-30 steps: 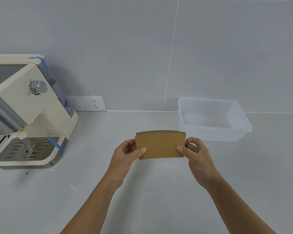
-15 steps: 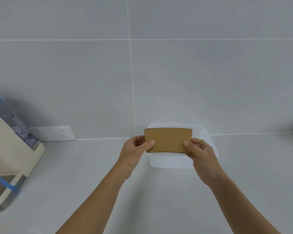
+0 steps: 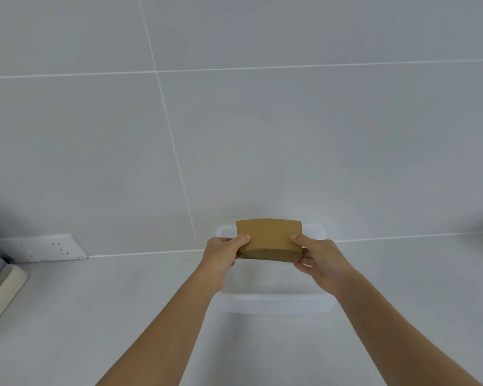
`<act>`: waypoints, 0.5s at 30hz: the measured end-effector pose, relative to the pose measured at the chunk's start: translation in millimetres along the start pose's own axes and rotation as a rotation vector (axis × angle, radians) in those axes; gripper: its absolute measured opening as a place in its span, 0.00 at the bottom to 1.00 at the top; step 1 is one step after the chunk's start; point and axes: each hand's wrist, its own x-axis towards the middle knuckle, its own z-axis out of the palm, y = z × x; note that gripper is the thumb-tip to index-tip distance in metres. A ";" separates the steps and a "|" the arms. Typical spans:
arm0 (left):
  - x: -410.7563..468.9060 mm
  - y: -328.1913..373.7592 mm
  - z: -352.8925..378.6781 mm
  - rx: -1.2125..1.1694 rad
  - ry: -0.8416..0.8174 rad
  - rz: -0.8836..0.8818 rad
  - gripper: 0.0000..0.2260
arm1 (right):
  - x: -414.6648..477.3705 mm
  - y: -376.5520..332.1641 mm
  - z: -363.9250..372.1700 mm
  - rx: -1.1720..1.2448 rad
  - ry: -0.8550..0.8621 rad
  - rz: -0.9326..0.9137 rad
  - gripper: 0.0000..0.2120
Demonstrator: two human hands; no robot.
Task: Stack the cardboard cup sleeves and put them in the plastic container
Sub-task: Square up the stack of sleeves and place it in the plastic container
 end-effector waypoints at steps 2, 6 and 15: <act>11.2 -4.1 5.1 0.043 0.004 -0.024 0.09 | 12.6 2.2 -2.9 -0.026 0.025 0.054 0.14; 31.5 -14.7 11.3 0.105 0.029 -0.060 0.12 | 32.6 7.3 -5.3 -0.069 0.047 0.124 0.25; 58.9 -27.9 18.7 0.183 0.038 -0.101 0.09 | 61.9 18.9 -1.9 -0.172 0.108 0.166 0.20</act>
